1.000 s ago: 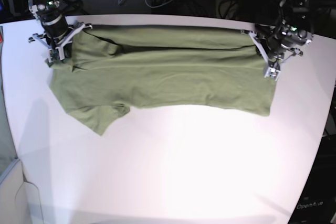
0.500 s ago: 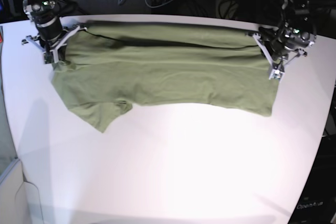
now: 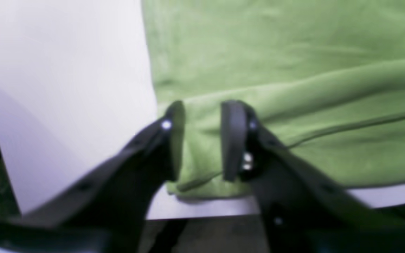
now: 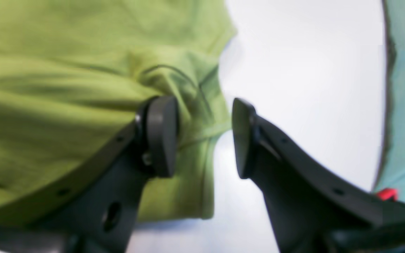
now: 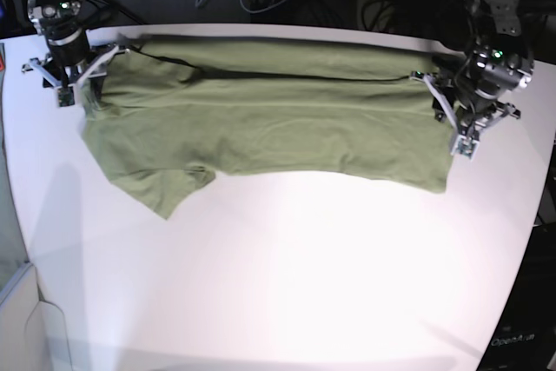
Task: Fold the T-shirt properly
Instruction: 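Open both grippers and release the folded edge, then move both grippers to the shirt's loose edge and lower onto it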
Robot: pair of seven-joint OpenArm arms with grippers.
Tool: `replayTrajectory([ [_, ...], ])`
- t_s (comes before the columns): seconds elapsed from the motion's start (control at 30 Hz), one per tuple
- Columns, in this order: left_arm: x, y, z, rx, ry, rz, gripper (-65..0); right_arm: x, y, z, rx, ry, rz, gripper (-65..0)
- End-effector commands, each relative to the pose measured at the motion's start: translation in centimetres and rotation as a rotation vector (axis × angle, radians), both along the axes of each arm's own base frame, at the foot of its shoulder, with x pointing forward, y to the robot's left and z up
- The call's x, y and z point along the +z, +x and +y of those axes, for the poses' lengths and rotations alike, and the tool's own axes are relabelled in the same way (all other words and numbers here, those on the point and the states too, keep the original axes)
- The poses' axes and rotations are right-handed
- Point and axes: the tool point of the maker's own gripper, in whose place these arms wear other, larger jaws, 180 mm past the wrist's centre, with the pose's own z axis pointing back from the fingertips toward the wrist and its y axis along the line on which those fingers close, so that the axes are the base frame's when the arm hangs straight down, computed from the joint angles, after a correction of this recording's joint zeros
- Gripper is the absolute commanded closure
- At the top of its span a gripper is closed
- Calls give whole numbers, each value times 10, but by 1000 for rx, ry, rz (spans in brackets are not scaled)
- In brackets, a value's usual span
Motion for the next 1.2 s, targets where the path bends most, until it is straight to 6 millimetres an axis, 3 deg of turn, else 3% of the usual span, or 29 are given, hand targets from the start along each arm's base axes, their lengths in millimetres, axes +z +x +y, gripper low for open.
replayTrajectory([
  [0.0, 9, 4, 5, 13, 12, -35, -220, 18, 4, -5, -2, -22, -58, -261],
  [0.13, 8, 4, 9, 35, 6, -36, -229, 41, 8, -3, -6, -35, -115, -261],
  [0.37, 14, 9, 10, 33, 11, -54, -230, 42, 11, -3, -6, -32, -123, -261],
  [0.43, 21, 19, 12, 35, 13, -81, -230, 43, 16, 4, 28, -22, -128, -261],
  [0.57, 27, 32, 13, 38, 12, -108, -231, 51, 45, 22, 140, -7, -126, -263],
  [0.87, 44, 65, 15, 46, 0, -174, -231, 79, 126, 5, 172, -95, -31, -263],
  [1.0, 35, 63, 16, 55, -12, -149, -231, 69, 151, 14, 231, -107, 27, -268],
  [1.17, 35, 70, 19, 63, -12, -150, -231, 42, 173, 50, 337, -78, 102, -400],
])
